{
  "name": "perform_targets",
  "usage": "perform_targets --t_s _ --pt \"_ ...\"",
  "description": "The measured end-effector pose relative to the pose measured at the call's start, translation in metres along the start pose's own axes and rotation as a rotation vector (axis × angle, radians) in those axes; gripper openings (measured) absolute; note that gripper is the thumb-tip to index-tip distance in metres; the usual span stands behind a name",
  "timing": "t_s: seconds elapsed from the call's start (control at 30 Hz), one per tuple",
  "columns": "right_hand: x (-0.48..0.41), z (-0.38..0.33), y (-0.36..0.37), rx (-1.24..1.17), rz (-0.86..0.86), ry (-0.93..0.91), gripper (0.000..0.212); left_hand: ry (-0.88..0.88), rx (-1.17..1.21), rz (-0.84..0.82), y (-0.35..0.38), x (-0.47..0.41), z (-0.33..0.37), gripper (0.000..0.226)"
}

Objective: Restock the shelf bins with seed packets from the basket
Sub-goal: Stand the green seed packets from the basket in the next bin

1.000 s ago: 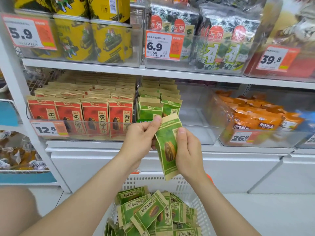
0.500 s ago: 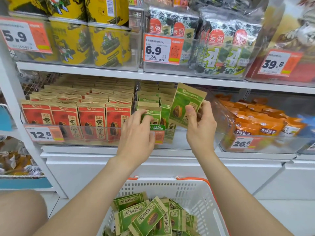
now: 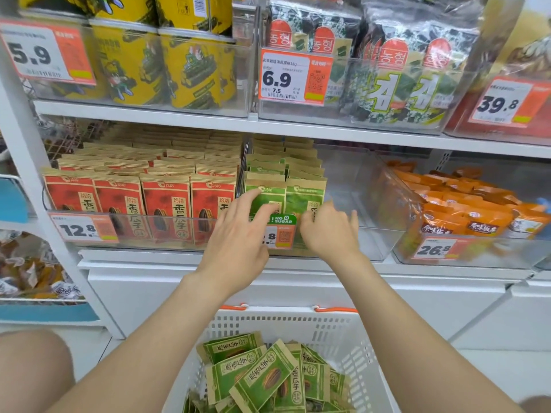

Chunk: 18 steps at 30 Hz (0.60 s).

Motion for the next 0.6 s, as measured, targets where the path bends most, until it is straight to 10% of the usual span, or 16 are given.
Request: perform_targets --t_s 0.23,0.37,0.5,0.6 --pt "0.055 0.012 0.023 -0.196 0.614 -0.362 0.031 0.014 0.031 0.294 0.003 0.017 -0.004 0.026" --pt "0.092 0.032 0.083 -0.201 0.202 -0.724 0.011 -0.009 0.009 0.082 0.031 0.05 -0.022 0.007" --pt "0.121 0.058 0.15 0.127 -0.46 -0.485 0.021 -0.108 -0.023 -0.509 0.067 0.087 -0.034 0.02" --pt "0.136 0.08 0.181 0.345 -0.64 -0.335 0.022 -0.081 0.006 -0.782 0.087 0.111 -0.038 0.025"
Point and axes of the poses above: each hand's wrist, its own x-axis away from the middle knuckle, its own y-axis out of the palm, z = x × y, the point moved 2 cm from there along -x, towards the middle knuckle, and after that the axes turned 4 degrees about y, right-handed, at the moved point
